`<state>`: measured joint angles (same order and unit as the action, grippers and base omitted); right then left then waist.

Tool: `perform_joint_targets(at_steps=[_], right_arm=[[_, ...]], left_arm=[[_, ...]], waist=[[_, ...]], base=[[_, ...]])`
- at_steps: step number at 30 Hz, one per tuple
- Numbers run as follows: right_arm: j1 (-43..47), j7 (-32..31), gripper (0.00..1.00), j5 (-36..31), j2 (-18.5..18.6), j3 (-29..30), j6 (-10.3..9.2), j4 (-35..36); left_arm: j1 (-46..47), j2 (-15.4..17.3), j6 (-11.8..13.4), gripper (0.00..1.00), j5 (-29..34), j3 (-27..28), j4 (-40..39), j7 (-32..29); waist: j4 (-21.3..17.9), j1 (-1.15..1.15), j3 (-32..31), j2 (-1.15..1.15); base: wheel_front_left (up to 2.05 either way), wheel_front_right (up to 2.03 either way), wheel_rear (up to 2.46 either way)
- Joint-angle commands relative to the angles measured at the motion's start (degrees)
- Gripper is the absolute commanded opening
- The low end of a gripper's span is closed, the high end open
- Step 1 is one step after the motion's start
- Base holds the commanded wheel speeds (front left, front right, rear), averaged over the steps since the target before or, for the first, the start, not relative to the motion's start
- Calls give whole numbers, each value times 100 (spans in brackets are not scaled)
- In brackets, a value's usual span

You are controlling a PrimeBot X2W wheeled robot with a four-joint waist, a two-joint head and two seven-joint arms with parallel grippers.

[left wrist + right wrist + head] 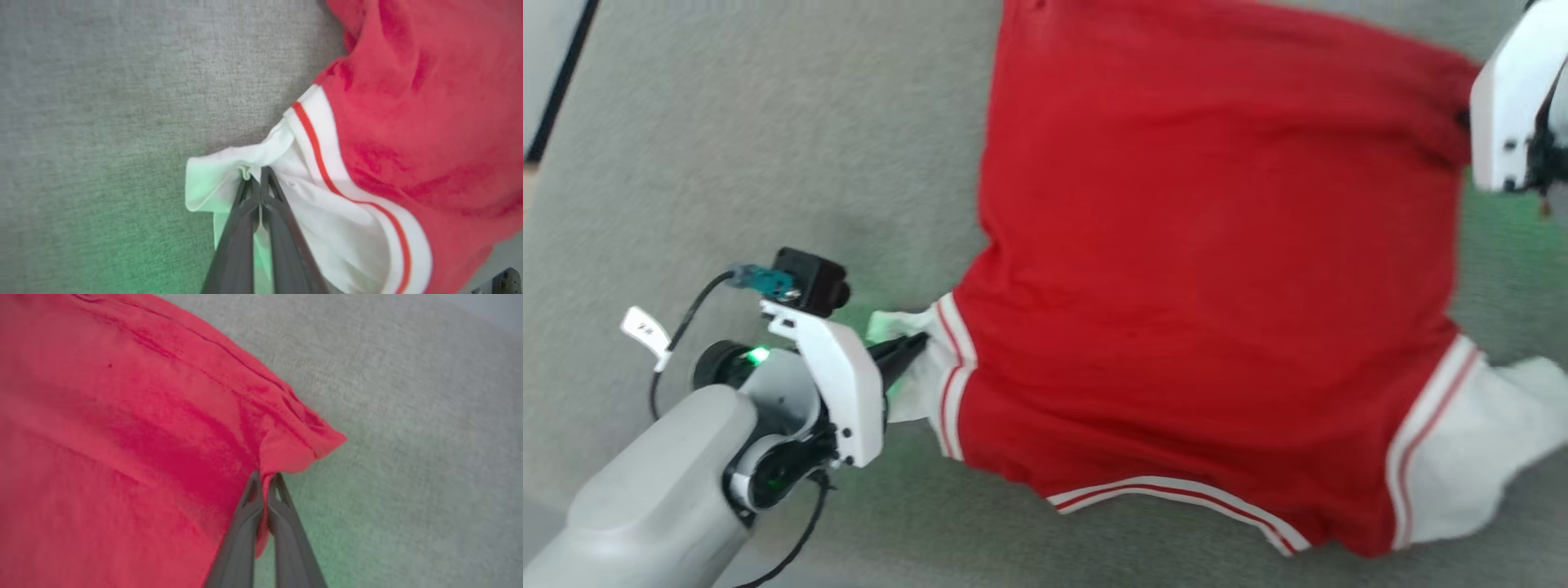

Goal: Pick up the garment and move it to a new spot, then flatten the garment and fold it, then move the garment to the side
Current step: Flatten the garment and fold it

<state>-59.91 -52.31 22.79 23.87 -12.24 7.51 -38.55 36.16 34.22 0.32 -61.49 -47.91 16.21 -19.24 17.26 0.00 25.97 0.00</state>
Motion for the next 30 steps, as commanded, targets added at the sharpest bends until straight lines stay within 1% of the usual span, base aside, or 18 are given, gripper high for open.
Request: perform_joint_targets(at_steps=[1,5,8,9,10,11,12,15,18,22,24,26,27,28,29,30], right_arm=[[304,-99,0,245,90,-107,-4,356],[1115,-331,0,759,334,-209,-4,1419],[1739,-525,0,1015,426,-122,-4,2192],[2184,-643,0,1092,431,7,-4,2676],[2184,-643,0,1092,431,7,-4,2676],[2419,-703,0,1153,401,87,-4,2932],[2885,-862,0,1121,368,272,-4,3387],[3589,-1136,0,1053,212,602,-3,4054],[4250,-1304,0,945,-44,946,-4,4574],[4922,-1246,0,768,-416,1267,-4,4849],[5054,-1030,0,687,-592,1330,-3,4751],[5112,-924,0,610,-632,1318,-4,4632],[5108,-762,20,538,-643,1262,-4,4527],[5074,-612,38,518,-722,1260,-5,4404],[5056,-511,45,489,-736,1223,-5,4270],[5037,-422,95,420,-707,1172,-5,4174]], left_arm=[[-115,107,168,0,-26,48,83,-1],[-232,250,252,0,-77,83,-85,-22],[-303,331,318,0,-103,115,-194,-13],[-352,405,363,0,-99,131,-248,-11],[-352,405,363,0,-99,131,-248,-11],[-379,434,381,0,-112,138,-269,-19],[-390,478,421,0,-126,151,-337,-26],[-426,530,475,0,-116,183,-431,-20],[-460,565,528,0,-116,191,-515,-31],[-459,570,555,0,-116,195,-597,-30],[-452,568,556,0,-119,202,-620,-13],[-451,572,559,0,-121,207,-622,-5],[-444,568,558,0,-122,210,-623,-1],[-443,565,556,0,-126,212,-621,9],[-440,558,553,0,-128,211,-612,14],[-443,546,540,0,-142,208,-608,12]], waist=[[-299,0,-264,0],[-513,0,-417,0],[-644,0,-505,0],[-715,0,-559,0],[-715,0,-559,0],[-747,0,-590,0],[-792,0,-623,0],[-836,0,-651,0],[-849,0,-647,0],[-842,0,-605,0],[-850,0,-570,0],[-859,0,-557,0],[-864,0,-547,0],[-875,0,-543,0],[-881,0,-543,0],[-886,0,-547,0]], base=[[0,0,0],[0,0,0],[0,0,0],[0,0,0],[0,0,0],[0,0,0],[0,0,0],[0,0,0],[0,0,0],[0,0,0],[0,0,0],[0,0,0],[0,0,0],[0,0,0],[0,0,0],[0,0,0]])
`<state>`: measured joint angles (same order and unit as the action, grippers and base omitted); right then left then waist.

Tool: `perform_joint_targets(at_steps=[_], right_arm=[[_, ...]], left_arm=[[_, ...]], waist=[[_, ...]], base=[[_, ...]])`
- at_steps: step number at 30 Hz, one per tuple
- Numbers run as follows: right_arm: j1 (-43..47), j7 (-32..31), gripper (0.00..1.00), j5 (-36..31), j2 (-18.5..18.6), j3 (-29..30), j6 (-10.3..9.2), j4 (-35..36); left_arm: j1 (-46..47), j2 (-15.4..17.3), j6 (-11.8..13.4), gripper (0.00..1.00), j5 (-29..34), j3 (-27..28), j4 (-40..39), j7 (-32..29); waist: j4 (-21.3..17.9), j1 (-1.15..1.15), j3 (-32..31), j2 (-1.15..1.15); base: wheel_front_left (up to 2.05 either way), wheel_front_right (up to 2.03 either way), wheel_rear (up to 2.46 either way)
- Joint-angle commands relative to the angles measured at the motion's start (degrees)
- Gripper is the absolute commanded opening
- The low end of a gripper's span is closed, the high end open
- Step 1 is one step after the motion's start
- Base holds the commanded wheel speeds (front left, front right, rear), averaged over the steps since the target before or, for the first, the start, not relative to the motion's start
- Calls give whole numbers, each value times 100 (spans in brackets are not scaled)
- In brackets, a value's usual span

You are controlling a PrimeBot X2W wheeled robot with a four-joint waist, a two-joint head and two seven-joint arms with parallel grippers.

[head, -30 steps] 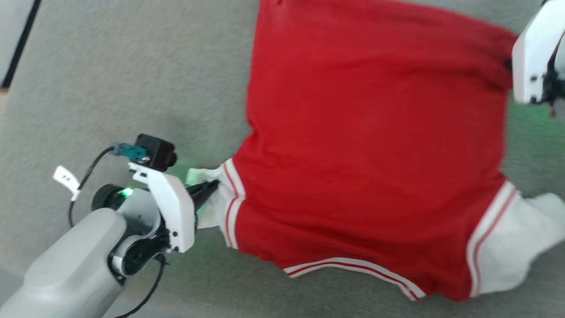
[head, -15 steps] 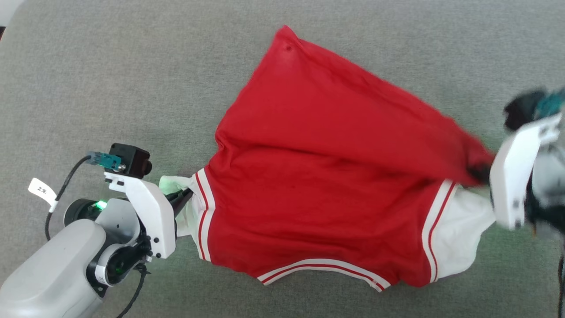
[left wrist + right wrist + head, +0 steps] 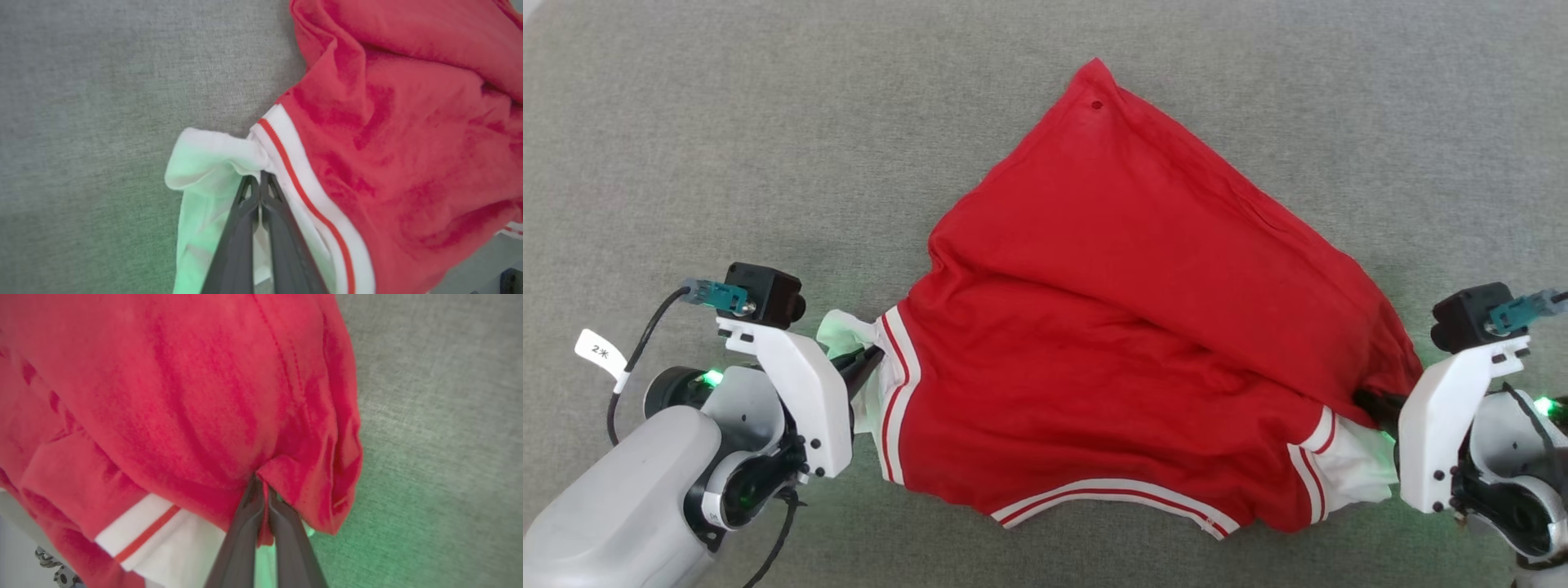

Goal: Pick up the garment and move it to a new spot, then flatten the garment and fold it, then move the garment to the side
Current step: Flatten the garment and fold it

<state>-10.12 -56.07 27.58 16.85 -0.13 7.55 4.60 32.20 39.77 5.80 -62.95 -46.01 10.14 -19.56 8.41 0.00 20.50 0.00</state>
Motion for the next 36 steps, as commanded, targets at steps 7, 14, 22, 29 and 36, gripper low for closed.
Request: perform_joint_targets(at_steps=[7,14,22,29,36], right_arm=[[-66,246,100,-58,28,-37,-13,235],[-62,368,100,-71,-97,165,-10,1298],[-774,1209,100,-299,23,-139,-8,1497],[-1979,1702,100,-197,317,-856,-8,376],[-3480,1837,100,14,676,-1650,-8,-1487]], left_arm=[[-132,74,36,0,-37,62,-1,94],[-281,158,106,0,-66,68,-116,129],[-214,24,59,0,-9,-26,-205,89],[-4,-208,-93,0,113,-174,-112,54],[323,-722,-413,0,238,-426,188,75]], waist=[[-133,0,-126,0],[-190,0,-270,0],[99,0,-276,0],[598,0,-161,0],[1366,0,51,0]], base=[[0,0,0],[0,0,0],[0,0,0],[0,0,0],[0,0,0]])
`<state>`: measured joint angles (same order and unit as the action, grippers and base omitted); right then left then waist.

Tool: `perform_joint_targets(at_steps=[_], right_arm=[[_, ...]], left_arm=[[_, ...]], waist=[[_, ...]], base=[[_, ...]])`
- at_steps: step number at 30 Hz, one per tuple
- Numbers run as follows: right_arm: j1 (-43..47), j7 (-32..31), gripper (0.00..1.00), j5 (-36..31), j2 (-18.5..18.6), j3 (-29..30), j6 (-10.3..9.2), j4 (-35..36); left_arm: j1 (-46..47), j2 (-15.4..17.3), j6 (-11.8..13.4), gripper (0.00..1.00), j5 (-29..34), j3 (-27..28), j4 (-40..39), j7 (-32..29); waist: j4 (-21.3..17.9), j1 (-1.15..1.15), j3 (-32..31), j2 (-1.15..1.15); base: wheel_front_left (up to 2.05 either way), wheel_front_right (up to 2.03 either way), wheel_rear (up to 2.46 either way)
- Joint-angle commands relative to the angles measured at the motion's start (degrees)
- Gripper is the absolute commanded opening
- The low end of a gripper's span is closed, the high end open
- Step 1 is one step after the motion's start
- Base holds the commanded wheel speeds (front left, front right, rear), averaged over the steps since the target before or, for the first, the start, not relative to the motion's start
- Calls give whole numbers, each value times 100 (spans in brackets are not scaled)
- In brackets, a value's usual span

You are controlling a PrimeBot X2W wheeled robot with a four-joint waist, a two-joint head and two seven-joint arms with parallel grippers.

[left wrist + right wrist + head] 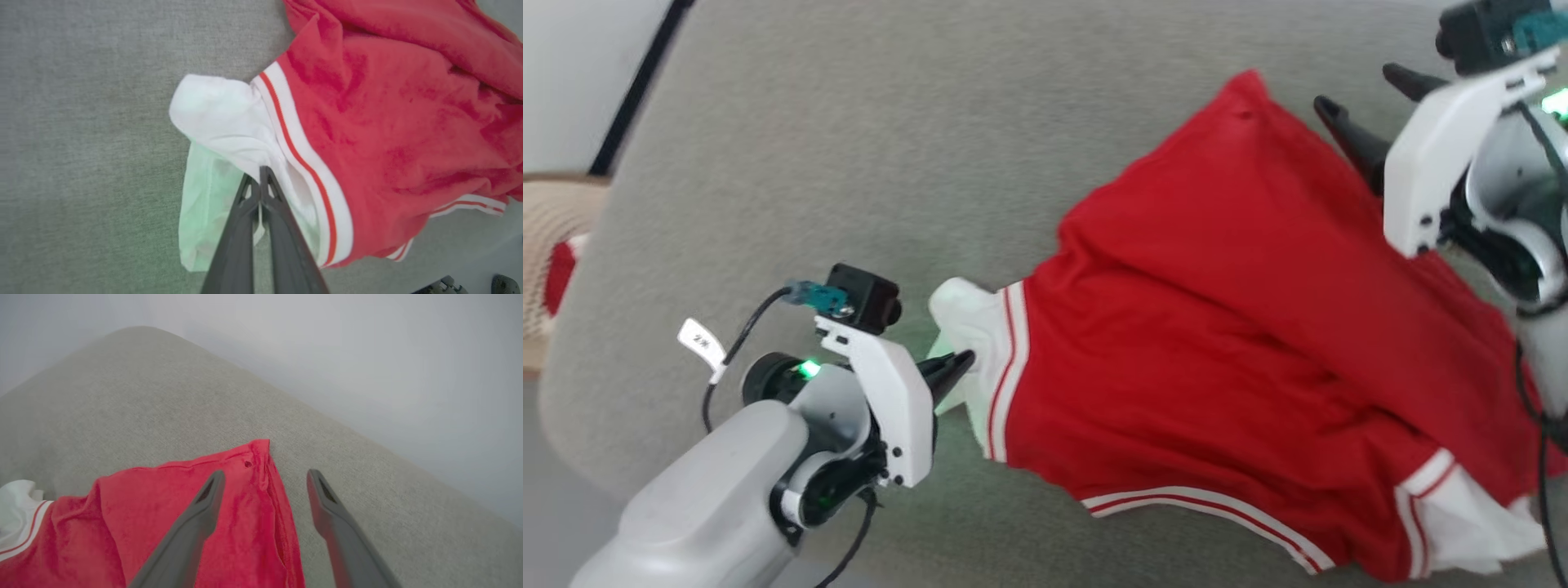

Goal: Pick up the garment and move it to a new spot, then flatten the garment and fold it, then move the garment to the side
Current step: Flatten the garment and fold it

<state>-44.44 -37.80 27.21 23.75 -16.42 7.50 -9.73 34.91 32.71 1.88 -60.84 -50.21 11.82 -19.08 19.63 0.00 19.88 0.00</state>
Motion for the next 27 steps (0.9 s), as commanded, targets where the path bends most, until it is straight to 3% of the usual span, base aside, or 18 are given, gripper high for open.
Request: perform_joint_targets(at_steps=[1,13,22,23,24,27], right_arm=[[-216,-5,100,77,17,-124,-2,-283],[-1661,-325,100,239,303,-1317,-3,-2829],[-1641,-1197,100,623,292,-2157,-3,-4235],[-1635,-1234,67,669,308,-2203,-3,-4323],[-1651,-1234,0,718,317,-2222,-3,-4387],[-1811,-1012,0,799,372,-2271,-6,-4431]], left_arm=[[93,-92,-66,0,39,-35,56,41],[427,-678,-493,0,92,-221,628,153],[515,-883,-671,0,35,-268,1027,266],[529,-889,-685,0,38,-272,1075,278],[545,-902,-695,0,26,-270,1108,282],[599,-917,-730,0,-12,-248,1247,301]], waist=[[327,0,144,0],[1075,0,498,0],[1232,0,596,0],[1229,0,592,0],[1222,0,588,0],[1157,0,553,0]], base=[[0,0,0],[0,0,0],[0,0,0],[0,0,0],[0,0,0],[0,0,0]])
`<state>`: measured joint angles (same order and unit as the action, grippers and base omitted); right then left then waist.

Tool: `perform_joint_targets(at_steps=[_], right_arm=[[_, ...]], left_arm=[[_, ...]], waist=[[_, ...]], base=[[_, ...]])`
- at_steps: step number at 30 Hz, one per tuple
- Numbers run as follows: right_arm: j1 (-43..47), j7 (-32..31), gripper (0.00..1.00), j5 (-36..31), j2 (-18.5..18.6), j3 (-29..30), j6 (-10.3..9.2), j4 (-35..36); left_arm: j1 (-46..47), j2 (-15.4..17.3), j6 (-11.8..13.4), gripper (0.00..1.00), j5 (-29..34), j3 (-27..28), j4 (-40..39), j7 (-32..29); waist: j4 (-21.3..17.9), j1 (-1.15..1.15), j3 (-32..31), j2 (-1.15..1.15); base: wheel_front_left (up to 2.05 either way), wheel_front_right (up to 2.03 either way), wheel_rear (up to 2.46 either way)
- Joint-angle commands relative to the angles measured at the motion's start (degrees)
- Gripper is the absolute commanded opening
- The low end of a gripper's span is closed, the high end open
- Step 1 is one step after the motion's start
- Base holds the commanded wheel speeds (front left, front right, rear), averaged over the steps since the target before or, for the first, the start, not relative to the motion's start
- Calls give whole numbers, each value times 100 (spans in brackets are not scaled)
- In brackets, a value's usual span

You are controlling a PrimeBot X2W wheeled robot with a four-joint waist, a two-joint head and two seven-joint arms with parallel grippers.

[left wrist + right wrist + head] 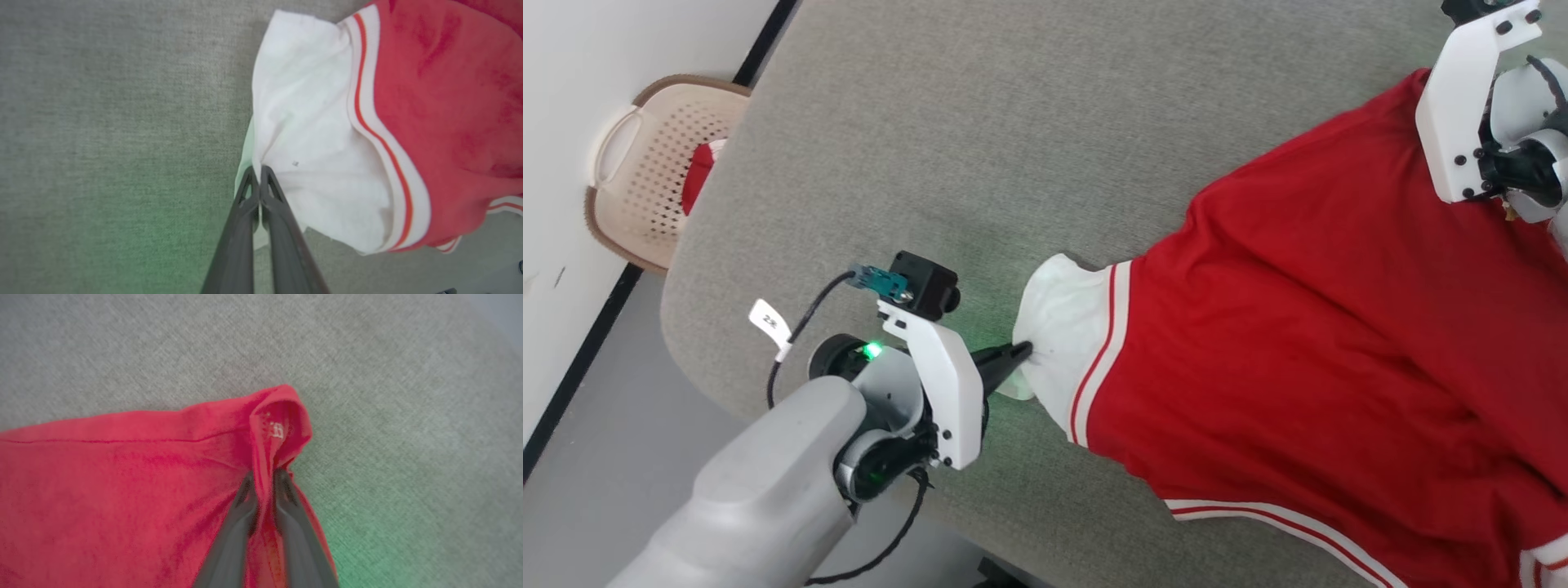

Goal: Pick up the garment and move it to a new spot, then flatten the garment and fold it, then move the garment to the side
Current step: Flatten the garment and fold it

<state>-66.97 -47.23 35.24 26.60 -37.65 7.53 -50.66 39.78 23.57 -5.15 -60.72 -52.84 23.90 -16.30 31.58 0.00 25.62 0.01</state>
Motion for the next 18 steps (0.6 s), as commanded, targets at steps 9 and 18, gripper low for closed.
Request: perform_joint_targets(at_steps=[9,18], right_arm=[[-149,765,0,345,82,-247,-14,33],[-310,1358,0,592,328,-316,-11,544]], left_arm=[[430,385,-19,0,-35,192,220,-115],[1454,1071,110,0,316,295,84,-730]], waist=[[-567,0,-367,-1],[-1173,0,-798,-1]], base=[[0,0,0],[0,0,0]])
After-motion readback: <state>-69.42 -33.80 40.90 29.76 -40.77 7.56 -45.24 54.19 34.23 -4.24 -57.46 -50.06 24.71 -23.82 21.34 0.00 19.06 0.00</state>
